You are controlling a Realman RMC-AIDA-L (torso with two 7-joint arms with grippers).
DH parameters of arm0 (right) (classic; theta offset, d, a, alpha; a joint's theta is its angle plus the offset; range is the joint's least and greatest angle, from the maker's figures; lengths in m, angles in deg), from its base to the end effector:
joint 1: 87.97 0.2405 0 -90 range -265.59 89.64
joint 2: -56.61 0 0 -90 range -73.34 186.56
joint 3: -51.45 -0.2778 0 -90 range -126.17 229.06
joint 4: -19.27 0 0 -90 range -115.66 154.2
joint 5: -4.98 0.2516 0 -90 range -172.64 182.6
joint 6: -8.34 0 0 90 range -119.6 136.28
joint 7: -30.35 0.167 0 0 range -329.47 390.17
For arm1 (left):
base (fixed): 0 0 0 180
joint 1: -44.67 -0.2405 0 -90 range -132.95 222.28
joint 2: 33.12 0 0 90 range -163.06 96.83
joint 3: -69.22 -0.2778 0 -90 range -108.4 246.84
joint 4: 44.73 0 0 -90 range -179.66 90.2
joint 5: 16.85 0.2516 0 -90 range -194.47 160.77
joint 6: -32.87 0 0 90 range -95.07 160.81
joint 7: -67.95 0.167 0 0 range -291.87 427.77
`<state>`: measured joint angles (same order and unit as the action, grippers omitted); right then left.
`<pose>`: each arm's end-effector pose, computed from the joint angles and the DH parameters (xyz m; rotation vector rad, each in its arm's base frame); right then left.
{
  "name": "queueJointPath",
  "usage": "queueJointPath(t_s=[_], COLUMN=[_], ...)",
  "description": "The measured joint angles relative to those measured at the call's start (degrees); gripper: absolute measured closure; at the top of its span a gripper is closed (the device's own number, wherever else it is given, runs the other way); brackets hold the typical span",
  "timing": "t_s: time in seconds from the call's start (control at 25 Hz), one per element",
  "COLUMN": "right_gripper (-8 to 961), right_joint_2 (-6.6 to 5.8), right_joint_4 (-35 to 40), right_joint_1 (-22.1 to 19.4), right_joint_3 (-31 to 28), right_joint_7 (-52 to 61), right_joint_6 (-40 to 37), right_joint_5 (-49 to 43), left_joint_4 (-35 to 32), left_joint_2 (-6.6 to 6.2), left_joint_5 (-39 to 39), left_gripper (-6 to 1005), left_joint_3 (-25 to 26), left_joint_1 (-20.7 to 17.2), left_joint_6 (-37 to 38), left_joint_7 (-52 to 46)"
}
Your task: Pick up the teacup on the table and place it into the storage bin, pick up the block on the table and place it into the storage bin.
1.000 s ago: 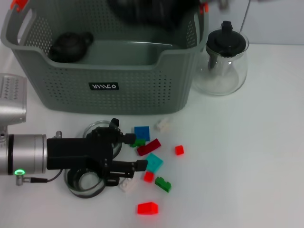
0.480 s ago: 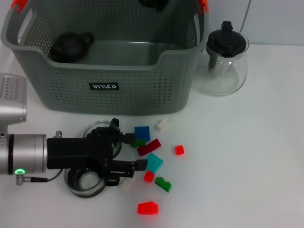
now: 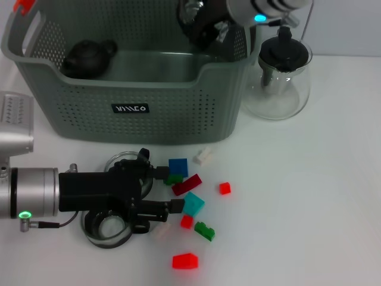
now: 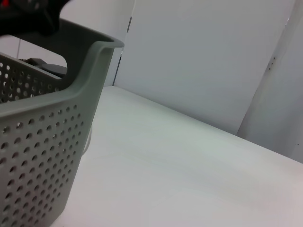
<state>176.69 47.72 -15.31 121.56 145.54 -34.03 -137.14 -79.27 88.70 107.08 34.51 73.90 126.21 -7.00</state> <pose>0.0503 0.5572 -0.1118 -2.5465 0.0647 -0.1737 -0.3071 0.3416 -0.0635 -2.8424 -0.6717 -0.6869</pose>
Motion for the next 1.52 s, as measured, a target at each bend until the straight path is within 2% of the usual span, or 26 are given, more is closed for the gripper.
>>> queueJointPath(t_s=[0.24, 1.52], right_gripper=[879, 864], right_joint_2=[0.10, 0.25], right_joint_4=[-1.7, -2.4], right_joint_1=[-0.2, -1.3], right_joint_3=[1.0, 3.9], right_joint_7=[0.0, -0.3], right_joint_6=[2.5, 2.6], right_joint_5=[0.0, 0.0], left_joint_4=[0.0, 0.0], left_joint_2=[0.01, 0.35], left_joint_5=[0.0, 0.0], left_gripper=[181, 185], left_joint_3=[0.0, 0.0], left_joint_1=[0.0, -0.1], left_joint_6=[0.0, -0.6], left_joint_7=[-0.1, 0.1])
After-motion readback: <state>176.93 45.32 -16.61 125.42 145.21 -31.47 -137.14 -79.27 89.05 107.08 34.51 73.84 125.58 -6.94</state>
